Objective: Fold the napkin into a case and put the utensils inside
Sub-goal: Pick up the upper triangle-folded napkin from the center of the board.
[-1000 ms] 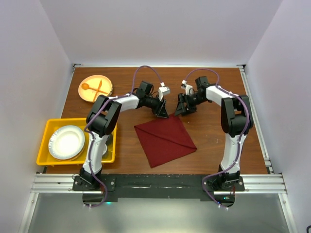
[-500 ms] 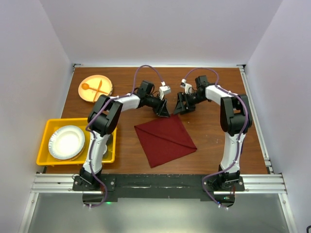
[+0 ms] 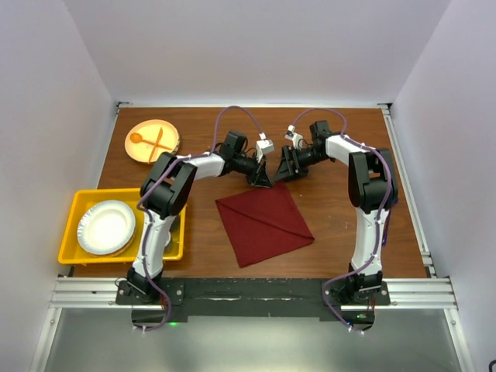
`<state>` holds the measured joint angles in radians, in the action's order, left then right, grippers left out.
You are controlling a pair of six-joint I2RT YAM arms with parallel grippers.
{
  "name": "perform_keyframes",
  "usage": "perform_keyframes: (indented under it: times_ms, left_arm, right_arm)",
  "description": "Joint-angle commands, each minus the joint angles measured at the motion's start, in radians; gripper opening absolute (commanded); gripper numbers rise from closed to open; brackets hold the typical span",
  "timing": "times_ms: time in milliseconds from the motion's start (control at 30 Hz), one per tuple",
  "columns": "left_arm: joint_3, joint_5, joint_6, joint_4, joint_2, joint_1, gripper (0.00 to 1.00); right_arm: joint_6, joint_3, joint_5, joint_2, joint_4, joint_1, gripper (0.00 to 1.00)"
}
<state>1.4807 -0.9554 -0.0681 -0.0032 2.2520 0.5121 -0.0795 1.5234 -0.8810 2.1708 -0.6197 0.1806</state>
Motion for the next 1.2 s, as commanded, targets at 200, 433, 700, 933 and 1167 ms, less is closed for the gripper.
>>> perform_keyframes:
  times_ms: [200, 433, 700, 933, 1167]
  left_arm:
    - [-0.063, -0.040, 0.014, 0.129, -0.118, 0.005, 0.00]
    - [-0.065, -0.036, -0.007, 0.105, -0.115, 0.006, 0.00]
    - [-0.066, -0.037, -0.015, 0.101, -0.117, 0.006, 0.00]
    - [-0.094, -0.042, -0.059, 0.030, -0.170, -0.014, 0.46]
    - [-0.093, -0.046, -0.438, -0.358, -0.236, -0.165, 0.67]
  right_arm:
    - [-0.088, -0.009, -0.022, 0.066, -0.032, 0.002, 0.67]
    - [-0.117, -0.002, -0.088, 0.063, -0.070, 0.002, 0.57]
    - [-0.192, 0.024, -0.085, 0.063, -0.141, 0.002, 0.33]
    - [-0.239, 0.037, -0.090, 0.035, -0.172, 0.002, 0.00]
    - [-0.331, 0.012, -0.095, -0.038, -0.201, 0.007, 0.00]
